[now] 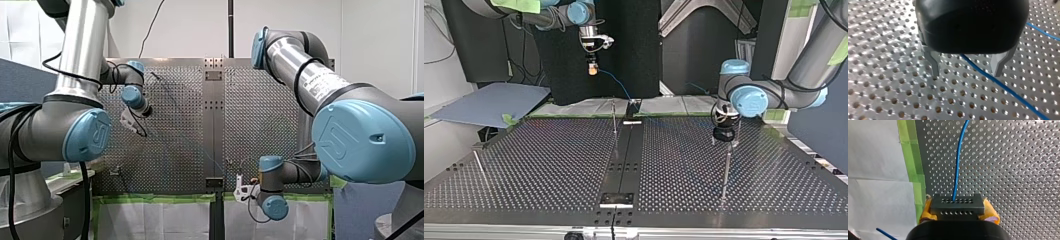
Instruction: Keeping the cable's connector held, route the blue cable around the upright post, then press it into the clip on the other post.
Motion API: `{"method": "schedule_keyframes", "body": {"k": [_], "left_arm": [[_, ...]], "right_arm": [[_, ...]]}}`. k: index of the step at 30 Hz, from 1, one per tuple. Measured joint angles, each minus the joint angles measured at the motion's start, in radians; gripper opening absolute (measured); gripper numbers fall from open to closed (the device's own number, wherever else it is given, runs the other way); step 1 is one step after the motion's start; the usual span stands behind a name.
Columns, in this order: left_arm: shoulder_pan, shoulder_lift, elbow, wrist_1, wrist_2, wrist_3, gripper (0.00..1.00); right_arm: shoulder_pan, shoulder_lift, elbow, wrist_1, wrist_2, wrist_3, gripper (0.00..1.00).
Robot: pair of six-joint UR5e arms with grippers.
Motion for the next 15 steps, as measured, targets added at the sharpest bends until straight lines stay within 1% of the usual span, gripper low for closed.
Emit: {"method": "schedule_keyframes", "body": {"k": [4, 9, 12, 15], "left_arm": [[0.011, 0.029, -0.020, 0.016, -0.005, -0.040, 1.00], [0.026, 0.041, -0.037, 0.035, 0.013, -0.091, 1.00], [0.036, 0.043, -0.047, 0.041, 0.014, -0.108, 1.00], [0.046, 0.049, -0.061, 0.051, 0.011, -0.114, 1.00]], "right_arm": [[0.000, 0.000, 0.000, 0.000, 0.000, 0.000, 0.00], [0.000, 0.000, 0.000, -0.001, 0.000, 0.000, 0.00], [0.000, 0.000, 0.000, -0.001, 0.000, 0.000, 0.00], [0.000, 0.000, 0.000, -0.001, 0.000, 0.000, 0.00]]}}
